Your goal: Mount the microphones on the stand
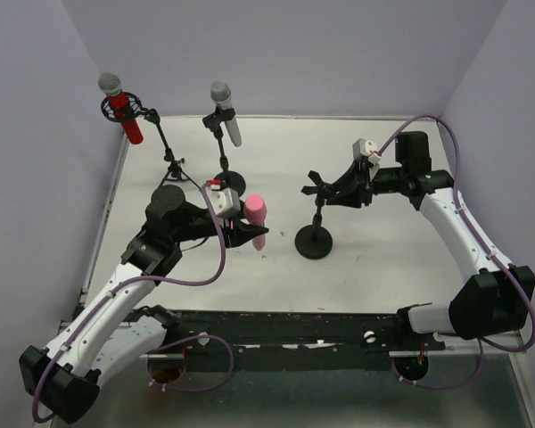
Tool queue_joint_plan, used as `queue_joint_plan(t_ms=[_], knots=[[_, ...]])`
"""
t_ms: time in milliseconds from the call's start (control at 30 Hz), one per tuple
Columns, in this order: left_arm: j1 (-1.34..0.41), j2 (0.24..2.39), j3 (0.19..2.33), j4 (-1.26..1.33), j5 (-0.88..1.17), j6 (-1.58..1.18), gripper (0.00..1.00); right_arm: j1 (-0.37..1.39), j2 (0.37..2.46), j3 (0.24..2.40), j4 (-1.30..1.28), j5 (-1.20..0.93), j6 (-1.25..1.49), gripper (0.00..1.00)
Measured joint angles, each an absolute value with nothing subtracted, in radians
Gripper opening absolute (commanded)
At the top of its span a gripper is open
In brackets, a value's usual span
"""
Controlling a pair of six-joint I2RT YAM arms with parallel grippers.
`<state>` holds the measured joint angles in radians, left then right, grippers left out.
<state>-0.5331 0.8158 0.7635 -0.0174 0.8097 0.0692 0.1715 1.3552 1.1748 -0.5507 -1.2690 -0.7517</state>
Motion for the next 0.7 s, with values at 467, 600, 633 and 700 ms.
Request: queue_joint_plan(t_ms=[467, 600, 633, 700], knots=[[-0.563, 1.255, 1.385, -0.149, 0.793, 0.082, 0.00, 0.184, 1.344, 1.165, -0.560, -1.273, -0.776, 0.12], [-0.625, 1.375, 1.513, -0.248, 0.747, 0.135, 0.00, 0.184, 1.336, 1.157, -0.551, -1.273, -0.764, 0.11], [-0.635, 1.392, 1.527, -0.265, 0.739, 0.143, 0.00, 0.184, 1.335, 1.156, -0.549, -1.273, -0.760, 0.11], [-0.656, 1.436, 1.560, -0.311, 0.712, 0.170, 0.00, 0.184, 1.334, 1.154, -0.547, -1.273, -0.757, 0.11]])
